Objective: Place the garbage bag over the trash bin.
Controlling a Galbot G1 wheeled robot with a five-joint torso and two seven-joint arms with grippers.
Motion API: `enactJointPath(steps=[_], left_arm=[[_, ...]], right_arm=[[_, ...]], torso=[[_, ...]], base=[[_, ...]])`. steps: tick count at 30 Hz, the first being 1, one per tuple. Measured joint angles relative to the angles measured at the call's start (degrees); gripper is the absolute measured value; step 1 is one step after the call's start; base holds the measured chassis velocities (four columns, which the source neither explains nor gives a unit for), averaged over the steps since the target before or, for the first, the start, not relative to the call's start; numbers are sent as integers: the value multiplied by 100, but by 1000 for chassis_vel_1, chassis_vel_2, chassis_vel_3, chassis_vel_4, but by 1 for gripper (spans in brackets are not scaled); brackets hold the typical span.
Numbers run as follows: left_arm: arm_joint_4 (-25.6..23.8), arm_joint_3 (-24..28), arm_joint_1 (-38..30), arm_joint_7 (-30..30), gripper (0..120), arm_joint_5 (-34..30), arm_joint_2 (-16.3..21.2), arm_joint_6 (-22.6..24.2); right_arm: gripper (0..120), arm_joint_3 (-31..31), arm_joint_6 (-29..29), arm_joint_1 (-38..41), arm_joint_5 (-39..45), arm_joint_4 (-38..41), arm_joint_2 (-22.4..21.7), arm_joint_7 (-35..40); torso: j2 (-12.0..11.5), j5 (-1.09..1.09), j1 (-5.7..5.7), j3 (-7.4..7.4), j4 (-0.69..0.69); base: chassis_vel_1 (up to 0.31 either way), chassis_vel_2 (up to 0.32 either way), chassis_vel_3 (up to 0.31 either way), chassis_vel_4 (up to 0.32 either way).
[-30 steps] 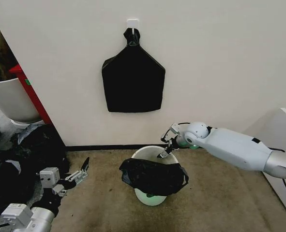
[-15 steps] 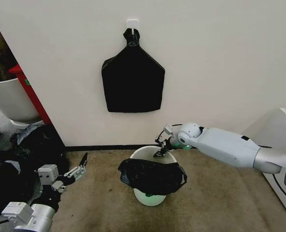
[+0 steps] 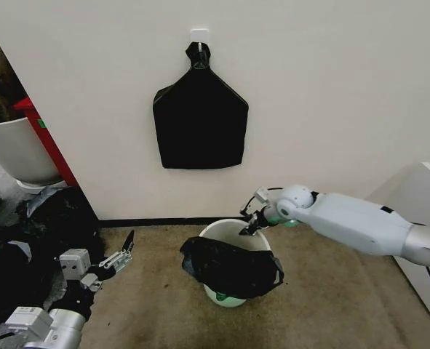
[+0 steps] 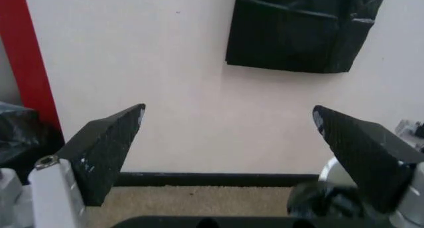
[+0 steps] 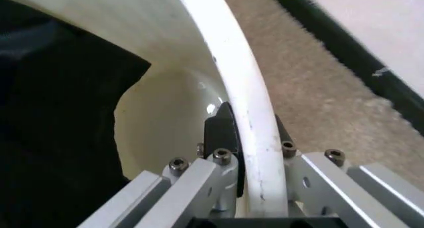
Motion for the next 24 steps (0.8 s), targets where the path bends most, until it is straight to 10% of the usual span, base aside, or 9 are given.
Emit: enactJointPath(steps=[10, 20, 24], left_arm=[[73, 43, -158, -21, 100, -9, 115, -5], [167, 63, -324, -33, 100, -34, 297, -19], [168, 127, -366, -31, 100, -33, 329, -23]], right_arm=[[0, 947, 0, -547, 2222, 1305, -1025, 2140], [0, 3514, 44, -2633, 4917, 2942, -1099, 6438], [0, 4583, 1050, -3990, 5272, 3876, -985, 8245]], torso=[[0, 0, -1, -1, -2], [0, -2, -1, -2, 1], [0, -2, -1, -2, -1]], base=[[0, 0, 0, 0], [0, 0, 0, 0], [0, 0, 0, 0]])
